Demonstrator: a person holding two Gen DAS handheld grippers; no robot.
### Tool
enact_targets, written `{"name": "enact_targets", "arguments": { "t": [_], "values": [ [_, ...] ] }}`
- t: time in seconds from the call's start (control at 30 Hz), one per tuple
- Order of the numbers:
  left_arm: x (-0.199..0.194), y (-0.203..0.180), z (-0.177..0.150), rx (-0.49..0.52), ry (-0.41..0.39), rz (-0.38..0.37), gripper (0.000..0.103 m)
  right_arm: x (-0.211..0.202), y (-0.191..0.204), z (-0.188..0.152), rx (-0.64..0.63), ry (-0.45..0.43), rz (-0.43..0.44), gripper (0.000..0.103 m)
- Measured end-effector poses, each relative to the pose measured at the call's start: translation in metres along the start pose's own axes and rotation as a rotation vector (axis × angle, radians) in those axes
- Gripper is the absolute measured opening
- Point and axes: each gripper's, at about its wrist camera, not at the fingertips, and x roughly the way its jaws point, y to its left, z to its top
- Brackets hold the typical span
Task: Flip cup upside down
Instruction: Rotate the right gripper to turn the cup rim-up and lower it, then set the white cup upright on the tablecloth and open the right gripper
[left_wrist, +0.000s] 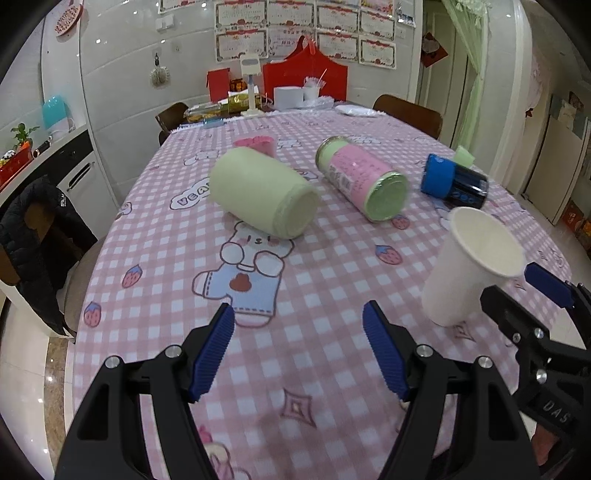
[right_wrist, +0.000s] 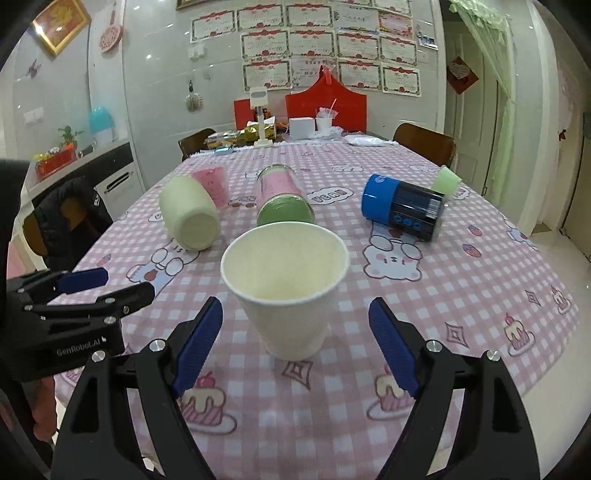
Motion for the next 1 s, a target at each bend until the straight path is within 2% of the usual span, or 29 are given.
{"name": "enact_targets", "arguments": {
  "t": [0.4,0.57,1.0],
  "values": [
    [-0.078,-0.043,-0.016,0.017,-0.137,-0.047,0.071,-0.077,-0.019,-0.003,0.052,-0.119,-0.038,0.078],
    [-0.107,-0.059,-0.022,0.028,-0.202,-0.037,0.071,-0.107,-0.024,-0.005,0.043,-0.173,-0.041,0.078],
    [-0.163,-0.080,-0.029,0.025,-0.322,-0.033,0.073,-0.156,-0.024,-0.009,-0.003,-0.252,-0.071,0.079]
  ]
}}
